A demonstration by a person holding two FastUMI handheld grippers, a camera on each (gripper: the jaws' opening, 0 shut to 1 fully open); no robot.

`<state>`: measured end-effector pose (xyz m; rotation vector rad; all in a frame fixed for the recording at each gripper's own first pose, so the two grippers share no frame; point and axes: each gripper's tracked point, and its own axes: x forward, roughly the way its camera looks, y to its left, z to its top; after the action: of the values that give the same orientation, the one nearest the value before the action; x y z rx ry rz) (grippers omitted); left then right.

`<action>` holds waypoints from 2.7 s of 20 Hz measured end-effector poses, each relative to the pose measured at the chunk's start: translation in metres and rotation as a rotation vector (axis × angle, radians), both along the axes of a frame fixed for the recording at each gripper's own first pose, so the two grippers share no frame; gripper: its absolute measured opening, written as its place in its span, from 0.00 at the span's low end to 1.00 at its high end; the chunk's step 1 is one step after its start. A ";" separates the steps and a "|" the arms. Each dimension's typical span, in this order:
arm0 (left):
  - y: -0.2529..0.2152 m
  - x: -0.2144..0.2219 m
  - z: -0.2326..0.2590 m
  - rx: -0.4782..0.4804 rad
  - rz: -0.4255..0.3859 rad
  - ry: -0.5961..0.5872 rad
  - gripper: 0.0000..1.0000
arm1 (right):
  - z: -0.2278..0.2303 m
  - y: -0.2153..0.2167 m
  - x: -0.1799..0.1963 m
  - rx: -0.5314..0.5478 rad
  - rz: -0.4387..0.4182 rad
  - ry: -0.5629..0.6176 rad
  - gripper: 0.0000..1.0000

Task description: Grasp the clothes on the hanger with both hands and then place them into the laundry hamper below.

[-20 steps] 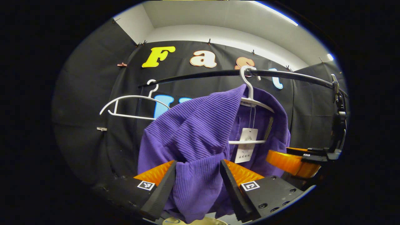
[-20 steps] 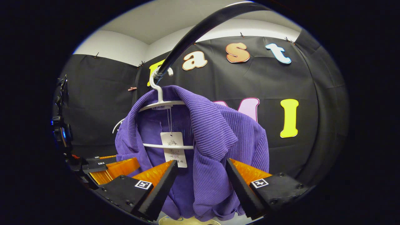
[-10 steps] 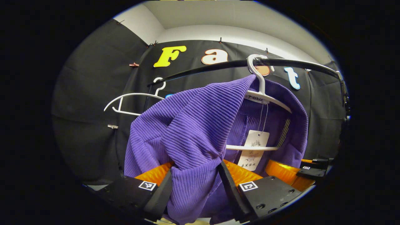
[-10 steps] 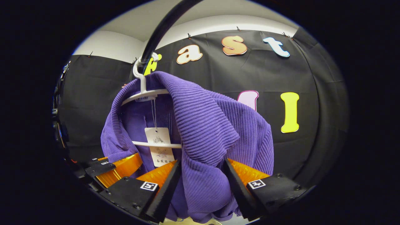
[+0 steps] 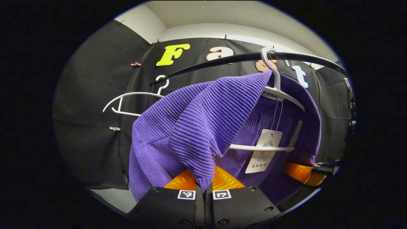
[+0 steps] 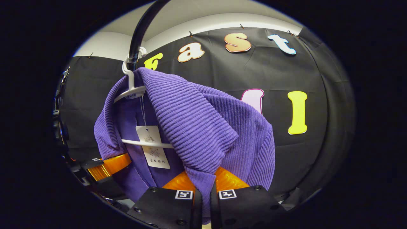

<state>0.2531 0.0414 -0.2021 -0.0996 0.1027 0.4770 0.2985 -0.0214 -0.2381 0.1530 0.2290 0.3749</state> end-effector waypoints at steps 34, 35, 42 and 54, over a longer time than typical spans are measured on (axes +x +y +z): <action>0.101 -0.047 0.141 0.446 0.104 -0.031 0.06 | 0.133 -0.082 0.034 0.348 -0.017 -0.229 0.10; 0.105 -0.042 0.137 0.436 0.081 -0.020 0.07 | 0.136 -0.080 0.039 0.334 -0.017 -0.242 0.14; 0.143 -0.020 0.136 0.408 0.004 0.040 0.05 | 0.158 -0.048 0.069 0.294 0.029 -0.273 0.19; 0.151 -0.011 0.013 0.217 -0.031 0.168 0.05 | 0.125 -0.033 0.086 0.170 0.002 -0.212 0.14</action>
<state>0.2418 0.1924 -0.1890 0.1551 0.2161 0.4623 0.3840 -0.0548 -0.1133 0.2784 -0.0124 0.4097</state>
